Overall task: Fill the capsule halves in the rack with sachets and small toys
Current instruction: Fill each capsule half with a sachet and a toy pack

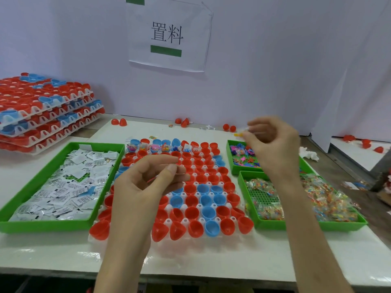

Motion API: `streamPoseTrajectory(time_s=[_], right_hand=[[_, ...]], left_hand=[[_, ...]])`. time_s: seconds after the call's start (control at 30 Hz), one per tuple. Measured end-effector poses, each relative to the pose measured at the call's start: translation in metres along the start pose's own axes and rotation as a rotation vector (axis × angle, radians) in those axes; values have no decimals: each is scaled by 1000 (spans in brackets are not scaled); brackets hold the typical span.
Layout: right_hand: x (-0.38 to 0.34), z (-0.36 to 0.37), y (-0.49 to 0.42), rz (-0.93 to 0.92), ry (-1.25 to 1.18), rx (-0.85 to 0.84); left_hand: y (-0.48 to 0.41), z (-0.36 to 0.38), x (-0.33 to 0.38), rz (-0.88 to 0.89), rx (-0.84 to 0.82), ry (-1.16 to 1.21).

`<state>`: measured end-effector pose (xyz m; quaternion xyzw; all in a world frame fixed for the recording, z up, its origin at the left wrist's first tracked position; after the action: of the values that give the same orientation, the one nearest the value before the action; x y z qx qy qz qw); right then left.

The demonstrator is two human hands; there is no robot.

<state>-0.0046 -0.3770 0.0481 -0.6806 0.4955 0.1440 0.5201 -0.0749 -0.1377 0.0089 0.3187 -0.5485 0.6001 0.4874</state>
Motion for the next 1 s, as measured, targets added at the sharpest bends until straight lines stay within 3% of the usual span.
streamPoseTrajectory(time_s=[0.17,0.27,1.0], right_hand=[[40,52,-68,56,303,-429],[64,73,-82,66,418,-548],[94,114,-94,83,565,-704]], left_hand=[[1,-1,4,11,2,6],[1,-5,3,6,6,4],[3,-17,-1,1,43,5]])
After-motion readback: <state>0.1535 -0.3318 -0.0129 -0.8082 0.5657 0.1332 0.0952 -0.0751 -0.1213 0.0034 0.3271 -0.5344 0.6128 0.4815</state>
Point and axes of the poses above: each hand's wrist, its own y-axis away from the middle knuckle, its own z-axis out of the palm, x = y × z, the point moved 3 cm from there along -y, towards the middle knuckle, and after that the axes turned 15 degrees about -x, right-handed, at the moved point
